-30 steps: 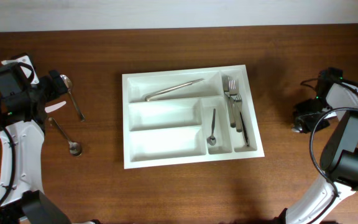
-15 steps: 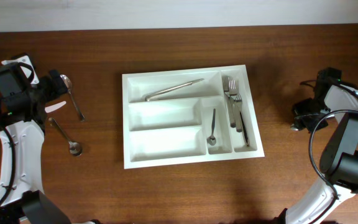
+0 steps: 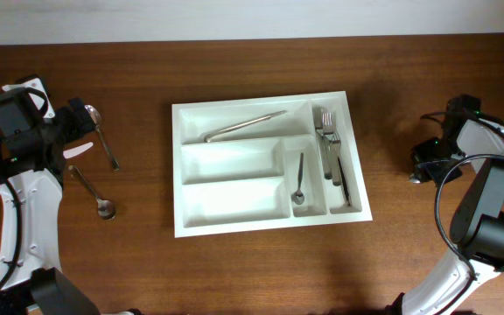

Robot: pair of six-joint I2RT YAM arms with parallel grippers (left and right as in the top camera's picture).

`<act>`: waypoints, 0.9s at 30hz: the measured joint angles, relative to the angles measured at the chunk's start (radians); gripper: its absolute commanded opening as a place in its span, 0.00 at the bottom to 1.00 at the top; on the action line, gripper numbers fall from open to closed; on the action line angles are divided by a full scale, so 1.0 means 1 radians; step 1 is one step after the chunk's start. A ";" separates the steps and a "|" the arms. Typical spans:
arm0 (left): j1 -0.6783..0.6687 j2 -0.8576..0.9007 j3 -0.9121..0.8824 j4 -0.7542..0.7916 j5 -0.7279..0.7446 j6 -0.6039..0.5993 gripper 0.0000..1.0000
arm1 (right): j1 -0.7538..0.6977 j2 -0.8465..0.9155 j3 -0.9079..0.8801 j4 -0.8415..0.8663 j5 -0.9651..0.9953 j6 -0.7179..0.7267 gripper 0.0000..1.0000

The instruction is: Pack container

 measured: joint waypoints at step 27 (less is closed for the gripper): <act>0.000 0.000 0.000 0.000 0.000 0.000 0.99 | 0.101 -0.050 0.211 -0.074 -0.144 -0.553 0.04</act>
